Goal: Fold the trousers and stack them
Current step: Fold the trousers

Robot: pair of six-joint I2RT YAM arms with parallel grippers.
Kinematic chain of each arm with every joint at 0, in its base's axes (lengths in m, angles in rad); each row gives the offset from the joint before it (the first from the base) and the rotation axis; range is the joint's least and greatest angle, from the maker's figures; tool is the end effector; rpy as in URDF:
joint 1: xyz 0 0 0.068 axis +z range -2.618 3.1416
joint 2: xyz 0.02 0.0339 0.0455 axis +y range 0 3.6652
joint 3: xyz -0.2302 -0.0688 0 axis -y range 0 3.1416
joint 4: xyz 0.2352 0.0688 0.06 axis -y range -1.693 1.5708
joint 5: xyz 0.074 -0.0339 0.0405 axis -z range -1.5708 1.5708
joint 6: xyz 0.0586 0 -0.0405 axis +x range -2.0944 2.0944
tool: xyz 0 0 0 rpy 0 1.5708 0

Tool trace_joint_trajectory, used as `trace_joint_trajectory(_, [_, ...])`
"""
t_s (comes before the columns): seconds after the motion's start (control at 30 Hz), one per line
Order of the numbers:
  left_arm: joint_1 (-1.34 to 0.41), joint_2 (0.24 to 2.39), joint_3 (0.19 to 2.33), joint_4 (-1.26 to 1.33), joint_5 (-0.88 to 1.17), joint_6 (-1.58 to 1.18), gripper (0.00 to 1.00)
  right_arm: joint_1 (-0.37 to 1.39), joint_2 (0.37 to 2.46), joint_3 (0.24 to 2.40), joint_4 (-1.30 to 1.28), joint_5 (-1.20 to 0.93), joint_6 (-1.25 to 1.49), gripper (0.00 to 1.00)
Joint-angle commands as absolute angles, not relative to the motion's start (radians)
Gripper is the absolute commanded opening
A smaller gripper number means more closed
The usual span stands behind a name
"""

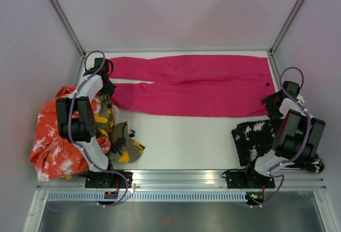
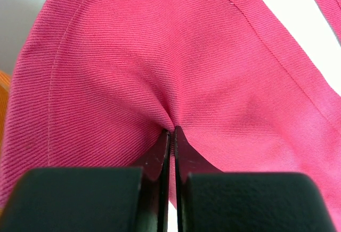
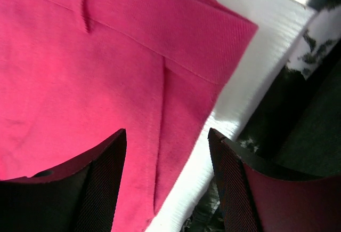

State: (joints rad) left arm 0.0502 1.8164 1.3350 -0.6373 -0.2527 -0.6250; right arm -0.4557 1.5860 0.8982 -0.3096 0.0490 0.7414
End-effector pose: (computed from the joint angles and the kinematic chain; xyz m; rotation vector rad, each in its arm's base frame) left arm 0.3681 0.0332 0.1635 -0.9454 2.4607 0.1492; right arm 0.2818 -0.1413 0.1294 1.4616 2.1102 0.0455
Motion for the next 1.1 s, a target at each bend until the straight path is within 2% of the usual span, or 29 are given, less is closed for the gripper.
trace_joint_trajectory(0.0, [0.057,1.77,1.324,-0.606,-0.244,-0.588,0.02,-0.46,1.585,0.874,-0.298,0.048,0.769,0.7])
trace_joint_trajectory(0.23, [0.057,1.772,1.304,-0.598,-0.25,-0.581,0.02,-0.46,1.646,0.859,-0.275,0.084,0.759,0.66])
trace_joint_trajectory(0.3, [0.058,1.77,1.305,-0.595,-0.252,-0.577,0.02,-0.46,1.669,0.864,-0.259,0.077,0.747,0.42])
trace_joint_trajectory(0.33, [0.058,1.77,1.308,-0.592,-0.252,-0.571,0.02,-0.46,1.677,0.867,-0.246,0.071,0.746,0.15])
trace_joint_trajectory(0.4, [0.057,1.763,1.322,-0.592,-0.256,-0.543,0.02,-0.46,1.681,0.874,-0.236,0.057,0.741,0.01])
trace_joint_trajectory(0.63, [0.058,1.717,1.408,-0.597,-0.334,-0.439,0.02,-0.459,1.603,0.969,-0.293,0.048,0.732,0.0])
trace_joint_trajectory(0.8, [0.058,1.747,1.546,-0.663,-0.393,-0.394,0.02,-0.457,1.569,1.074,-0.342,0.045,0.703,0.0])
trace_joint_trajectory(1.07, [0.058,1.856,1.771,-0.67,-0.422,-0.31,0.02,-0.396,1.684,1.322,-0.371,0.038,0.635,0.0])
